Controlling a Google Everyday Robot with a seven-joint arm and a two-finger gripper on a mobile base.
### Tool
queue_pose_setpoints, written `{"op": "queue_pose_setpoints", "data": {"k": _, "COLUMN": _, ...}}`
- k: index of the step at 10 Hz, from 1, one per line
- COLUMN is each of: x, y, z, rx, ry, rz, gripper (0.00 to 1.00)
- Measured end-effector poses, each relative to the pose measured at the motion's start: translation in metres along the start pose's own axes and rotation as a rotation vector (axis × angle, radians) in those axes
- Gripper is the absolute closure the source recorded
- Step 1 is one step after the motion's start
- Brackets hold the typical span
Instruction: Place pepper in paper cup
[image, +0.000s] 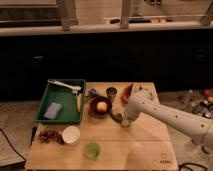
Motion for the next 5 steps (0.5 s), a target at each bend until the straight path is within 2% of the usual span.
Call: {"op": "queue_pose_setpoints", "data": {"k": 5, "x": 0.001, "y": 0.0021, "z": -0.0052, "rx": -0.001, "ry": 0.007, "rz": -0.013, "gripper": 0.99}}
